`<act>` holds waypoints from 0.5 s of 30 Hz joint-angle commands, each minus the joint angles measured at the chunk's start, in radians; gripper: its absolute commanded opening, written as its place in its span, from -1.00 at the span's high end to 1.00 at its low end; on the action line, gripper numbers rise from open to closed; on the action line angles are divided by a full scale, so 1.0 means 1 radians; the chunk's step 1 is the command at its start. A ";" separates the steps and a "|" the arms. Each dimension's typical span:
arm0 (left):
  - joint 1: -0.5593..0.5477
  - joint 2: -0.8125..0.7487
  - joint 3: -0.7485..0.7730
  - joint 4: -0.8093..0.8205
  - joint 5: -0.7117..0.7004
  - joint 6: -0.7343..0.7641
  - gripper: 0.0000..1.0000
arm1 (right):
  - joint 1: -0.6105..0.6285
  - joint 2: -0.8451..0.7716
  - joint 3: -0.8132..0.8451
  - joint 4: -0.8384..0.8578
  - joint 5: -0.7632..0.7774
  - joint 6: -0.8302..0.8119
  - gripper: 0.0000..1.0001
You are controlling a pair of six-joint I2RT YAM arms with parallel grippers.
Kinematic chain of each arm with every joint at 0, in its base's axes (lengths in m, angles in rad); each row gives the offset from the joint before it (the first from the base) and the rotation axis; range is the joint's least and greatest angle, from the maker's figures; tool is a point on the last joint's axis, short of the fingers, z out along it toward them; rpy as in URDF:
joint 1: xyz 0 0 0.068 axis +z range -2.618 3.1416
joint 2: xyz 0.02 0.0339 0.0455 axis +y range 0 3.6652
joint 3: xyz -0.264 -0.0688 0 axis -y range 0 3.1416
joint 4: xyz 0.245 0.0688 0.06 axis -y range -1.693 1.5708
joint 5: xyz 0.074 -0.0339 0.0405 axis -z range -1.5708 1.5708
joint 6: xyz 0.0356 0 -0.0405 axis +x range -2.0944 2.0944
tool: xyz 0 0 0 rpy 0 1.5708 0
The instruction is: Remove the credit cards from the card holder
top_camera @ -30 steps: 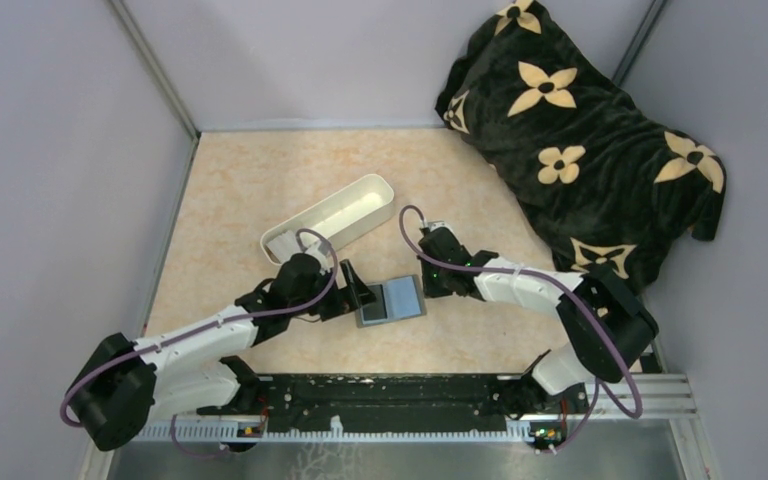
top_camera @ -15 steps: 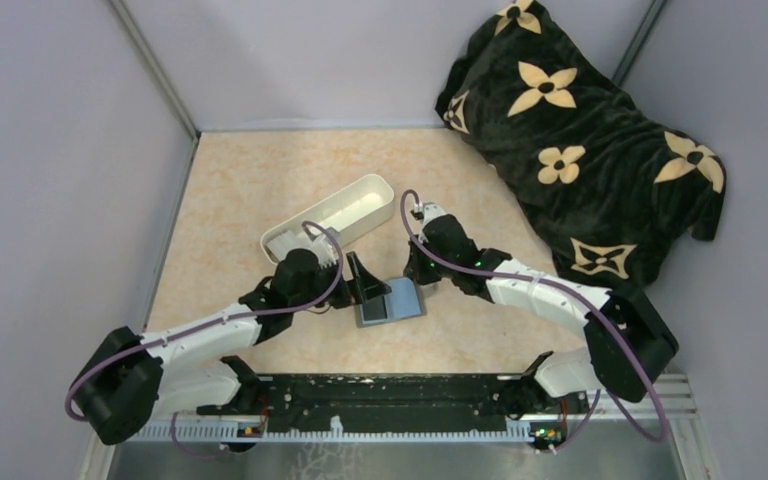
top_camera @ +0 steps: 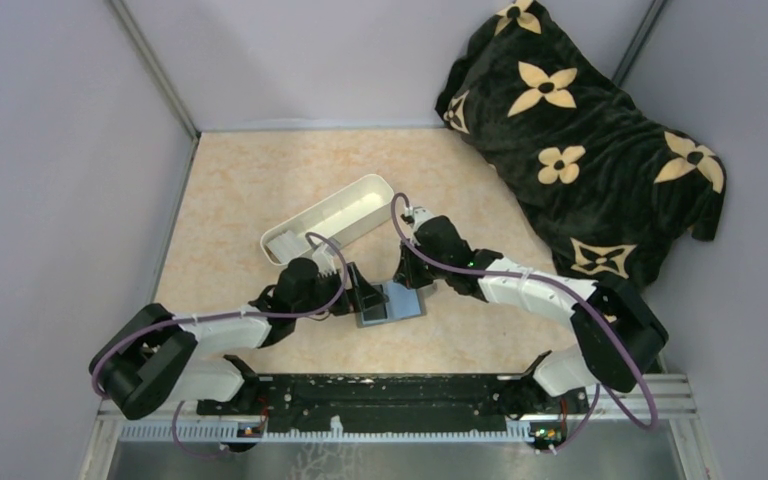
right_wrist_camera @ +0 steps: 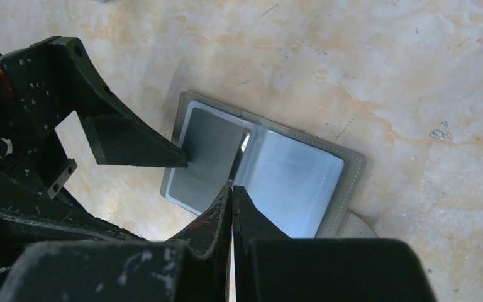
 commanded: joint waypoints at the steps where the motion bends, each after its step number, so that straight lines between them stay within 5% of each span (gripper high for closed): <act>1: 0.007 0.016 -0.018 0.057 0.014 0.029 -0.97 | 0.009 0.013 0.011 0.093 -0.046 0.009 1.00; 15: 0.007 0.118 -0.064 0.131 0.019 0.014 -0.96 | 0.009 0.124 -0.023 0.191 -0.134 0.039 1.00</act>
